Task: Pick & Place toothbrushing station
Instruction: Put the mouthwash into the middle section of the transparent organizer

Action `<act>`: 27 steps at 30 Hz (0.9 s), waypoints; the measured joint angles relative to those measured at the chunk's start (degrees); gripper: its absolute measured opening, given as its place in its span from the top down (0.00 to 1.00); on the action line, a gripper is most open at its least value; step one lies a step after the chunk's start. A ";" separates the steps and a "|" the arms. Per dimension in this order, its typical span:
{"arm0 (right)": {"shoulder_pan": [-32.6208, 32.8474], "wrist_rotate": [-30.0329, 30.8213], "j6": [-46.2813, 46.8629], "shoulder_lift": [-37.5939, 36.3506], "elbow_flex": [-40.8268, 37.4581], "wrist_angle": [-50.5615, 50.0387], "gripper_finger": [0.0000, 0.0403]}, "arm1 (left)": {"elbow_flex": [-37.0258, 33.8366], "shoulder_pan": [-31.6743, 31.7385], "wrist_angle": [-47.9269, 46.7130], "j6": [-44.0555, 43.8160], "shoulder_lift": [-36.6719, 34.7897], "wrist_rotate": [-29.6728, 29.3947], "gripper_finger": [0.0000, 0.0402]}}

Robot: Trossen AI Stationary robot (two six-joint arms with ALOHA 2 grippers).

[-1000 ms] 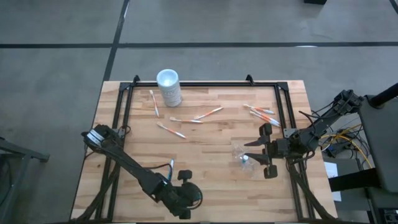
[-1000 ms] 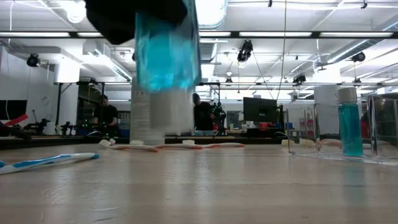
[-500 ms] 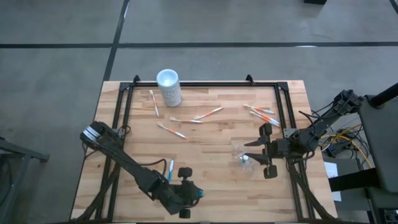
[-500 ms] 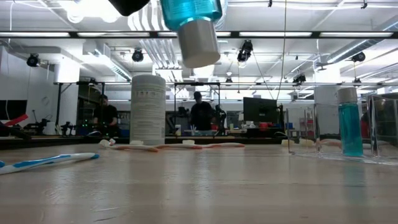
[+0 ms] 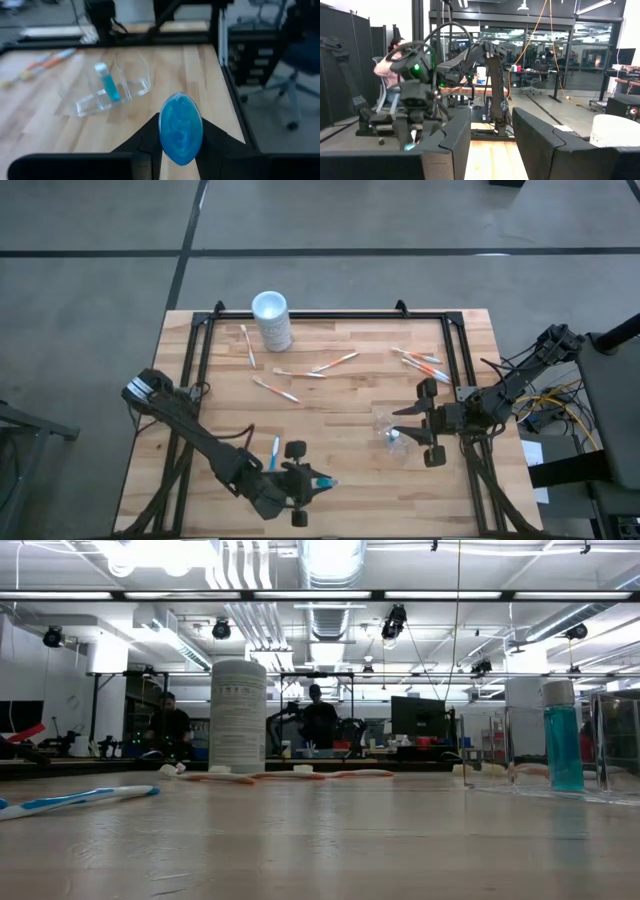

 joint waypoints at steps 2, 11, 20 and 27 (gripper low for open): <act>0.01 -0.02 0.00 0.00 0.00 -0.07 0.65 | -0.29 0.09 0.70 1.86 -0.74 -1.34 0.78; 0.00 -0.02 0.00 0.00 0.00 -0.11 0.65 | -0.54 0.09 15.83 15.17 -2.06 1.18 0.78; -0.01 -0.02 0.00 0.00 0.00 -0.09 0.65 | -0.63 1.34 25.96 22.12 -2.06 1.65 0.78; -0.01 -0.02 0.00 0.00 0.00 -0.09 0.65 | -5.80 3.16 41.76 23.36 -2.04 5.62 0.78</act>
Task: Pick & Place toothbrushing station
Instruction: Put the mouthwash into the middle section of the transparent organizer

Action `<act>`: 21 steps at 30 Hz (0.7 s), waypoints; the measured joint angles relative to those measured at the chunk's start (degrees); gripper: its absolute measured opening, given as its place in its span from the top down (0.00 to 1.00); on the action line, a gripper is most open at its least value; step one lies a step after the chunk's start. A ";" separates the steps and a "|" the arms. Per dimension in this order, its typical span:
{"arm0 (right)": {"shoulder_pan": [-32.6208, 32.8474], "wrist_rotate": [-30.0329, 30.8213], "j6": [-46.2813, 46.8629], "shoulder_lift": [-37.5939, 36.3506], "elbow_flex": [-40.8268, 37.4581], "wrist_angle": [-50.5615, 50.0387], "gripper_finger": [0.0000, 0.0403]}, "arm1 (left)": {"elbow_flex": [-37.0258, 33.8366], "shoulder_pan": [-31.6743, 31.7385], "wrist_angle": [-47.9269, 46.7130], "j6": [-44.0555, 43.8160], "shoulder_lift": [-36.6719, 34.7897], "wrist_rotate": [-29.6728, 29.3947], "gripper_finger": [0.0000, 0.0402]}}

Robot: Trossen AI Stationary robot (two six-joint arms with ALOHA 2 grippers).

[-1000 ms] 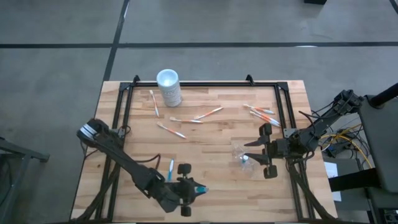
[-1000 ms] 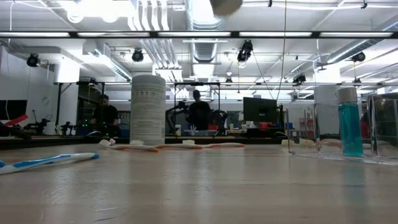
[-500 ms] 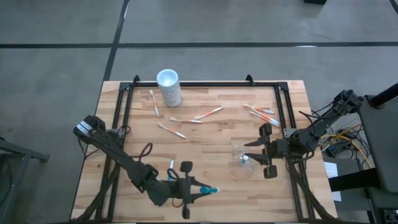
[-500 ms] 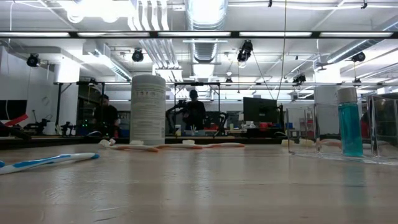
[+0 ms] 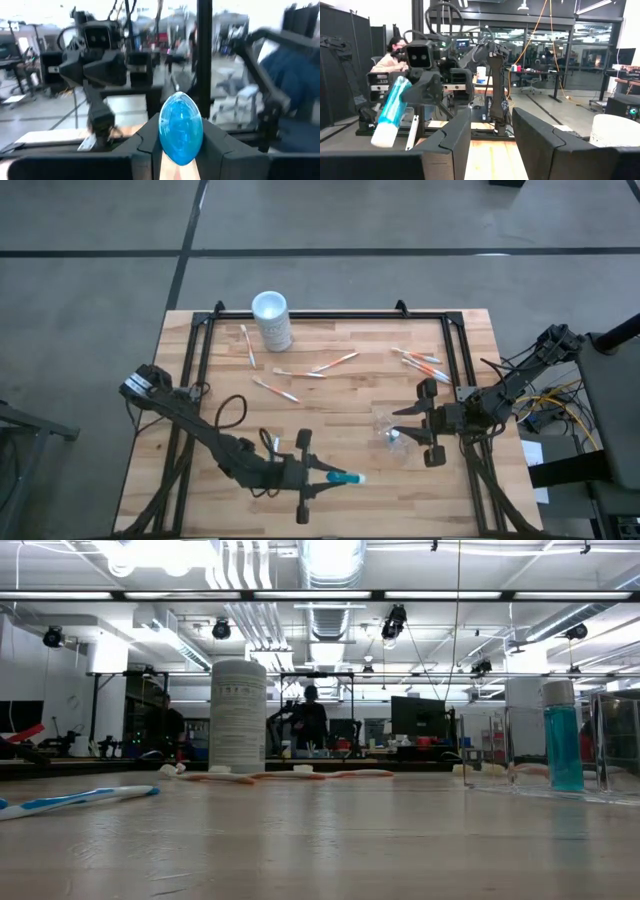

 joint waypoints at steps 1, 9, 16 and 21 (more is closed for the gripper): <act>0.00 0.00 0.00 0.00 0.00 0.02 0.65 | -1.29 0.32 3.18 0.04 0.00 0.89 0.78; 0.00 0.00 0.00 0.00 0.00 0.00 0.65 | -10.34 4.19 24.29 0.06 -0.50 10.88 0.78; 0.00 0.00 0.00 0.00 0.00 0.04 0.65 | -12.56 9.30 26.39 -1.91 -1.42 18.85 0.78; 0.02 0.02 0.00 0.00 0.00 0.04 0.65 | -12.30 14.22 27.08 -5.77 -1.68 31.60 0.78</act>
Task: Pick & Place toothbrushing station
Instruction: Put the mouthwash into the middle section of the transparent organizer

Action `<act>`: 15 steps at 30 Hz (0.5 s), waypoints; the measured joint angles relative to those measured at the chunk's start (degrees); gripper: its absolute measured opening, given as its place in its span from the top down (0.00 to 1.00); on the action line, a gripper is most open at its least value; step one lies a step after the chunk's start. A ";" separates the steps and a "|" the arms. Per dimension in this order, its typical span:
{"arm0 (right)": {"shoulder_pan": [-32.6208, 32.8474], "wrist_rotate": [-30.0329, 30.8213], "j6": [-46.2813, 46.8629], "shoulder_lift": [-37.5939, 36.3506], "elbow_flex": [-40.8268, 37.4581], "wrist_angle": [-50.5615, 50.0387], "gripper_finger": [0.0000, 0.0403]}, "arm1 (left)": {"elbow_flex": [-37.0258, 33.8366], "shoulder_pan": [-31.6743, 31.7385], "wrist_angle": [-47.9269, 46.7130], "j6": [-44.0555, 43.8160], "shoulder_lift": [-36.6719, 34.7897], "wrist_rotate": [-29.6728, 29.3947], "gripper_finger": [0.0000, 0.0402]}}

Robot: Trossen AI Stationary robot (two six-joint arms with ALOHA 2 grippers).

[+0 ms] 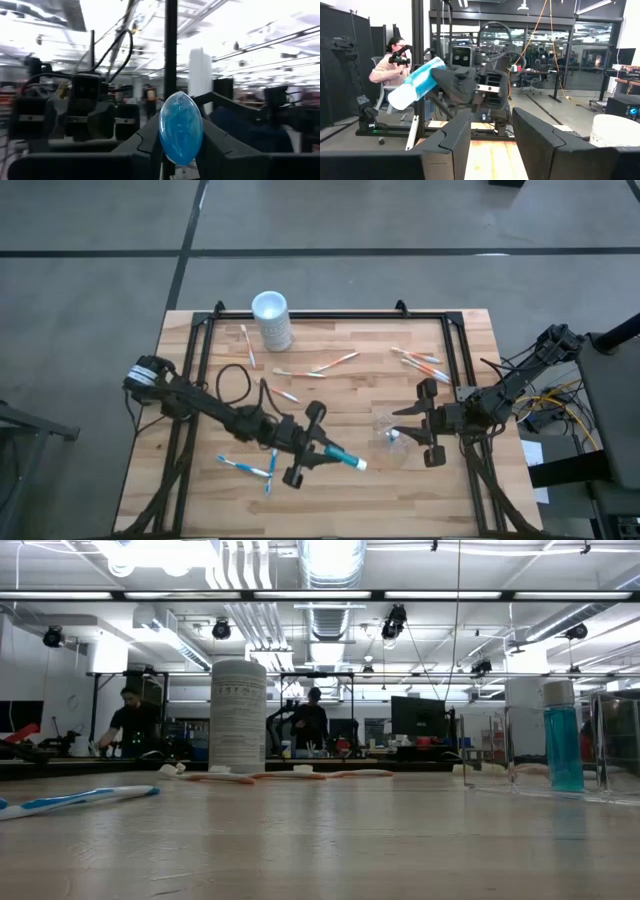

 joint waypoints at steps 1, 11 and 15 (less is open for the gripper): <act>-0.02 -0.02 0.00 0.00 0.00 -0.02 0.65 | 0.00 1.00 -0.04 -0.16 -0.03 0.79 0.78; -0.02 -0.01 0.00 0.00 0.00 -0.02 0.65 | -0.15 7.83 1.50 -0.69 -0.09 6.60 0.78; -0.02 -0.02 0.00 0.00 0.00 -0.02 0.65 | -0.15 9.74 3.08 1.16 -0.12 6.60 0.78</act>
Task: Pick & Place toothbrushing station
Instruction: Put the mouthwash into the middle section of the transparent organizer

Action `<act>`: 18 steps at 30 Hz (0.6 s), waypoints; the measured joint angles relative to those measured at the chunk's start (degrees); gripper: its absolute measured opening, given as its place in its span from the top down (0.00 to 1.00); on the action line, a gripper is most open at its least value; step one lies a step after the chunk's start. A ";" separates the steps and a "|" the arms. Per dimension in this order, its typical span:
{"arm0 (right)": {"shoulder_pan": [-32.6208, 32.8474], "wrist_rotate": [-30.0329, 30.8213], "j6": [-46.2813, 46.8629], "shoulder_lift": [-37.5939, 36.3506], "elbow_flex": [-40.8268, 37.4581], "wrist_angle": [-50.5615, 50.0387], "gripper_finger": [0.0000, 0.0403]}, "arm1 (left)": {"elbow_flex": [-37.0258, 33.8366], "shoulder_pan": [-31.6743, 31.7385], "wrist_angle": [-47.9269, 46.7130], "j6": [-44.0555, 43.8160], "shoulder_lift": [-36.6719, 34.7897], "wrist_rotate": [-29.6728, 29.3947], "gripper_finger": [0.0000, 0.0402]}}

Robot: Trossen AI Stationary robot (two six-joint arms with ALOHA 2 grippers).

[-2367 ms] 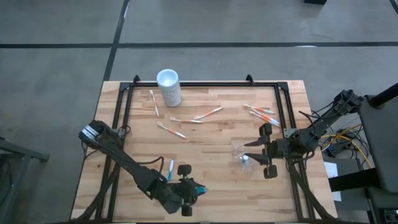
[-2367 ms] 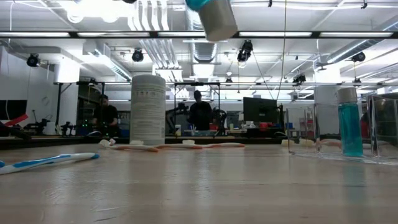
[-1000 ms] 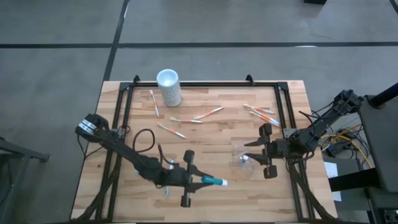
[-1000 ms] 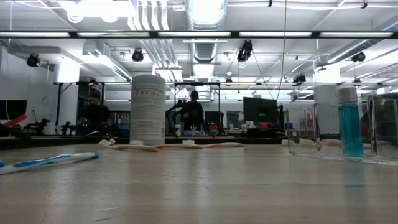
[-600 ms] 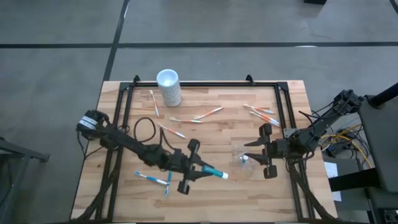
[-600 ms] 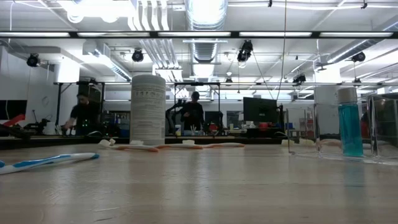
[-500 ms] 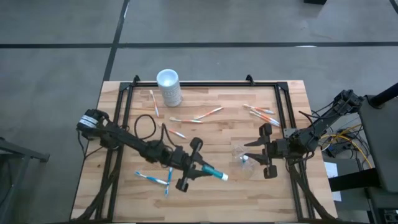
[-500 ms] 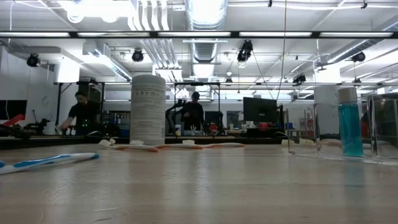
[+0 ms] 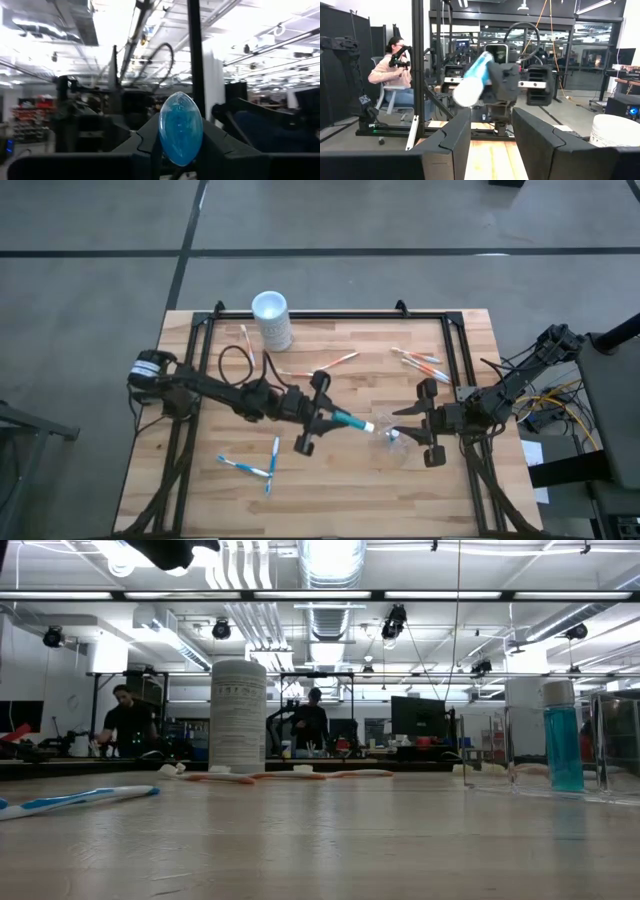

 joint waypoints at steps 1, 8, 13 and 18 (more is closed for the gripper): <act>0.00 0.02 0.00 0.00 0.00 0.00 0.65 | 0.00 0.47 0.05 0.34 -0.02 -0.02 0.78; 0.00 0.00 0.00 0.00 0.00 0.02 0.65 | 0.00 2.75 0.26 0.56 -0.02 -0.15 0.78; -0.02 0.01 -0.37 0.00 0.00 0.02 0.65 | 0.00 2.98 0.25 2.22 -0.02 -0.76 0.78; -0.02 0.00 -0.39 -0.02 0.00 0.05 0.65 | 0.00 2.98 0.24 3.14 -0.02 -1.84 0.78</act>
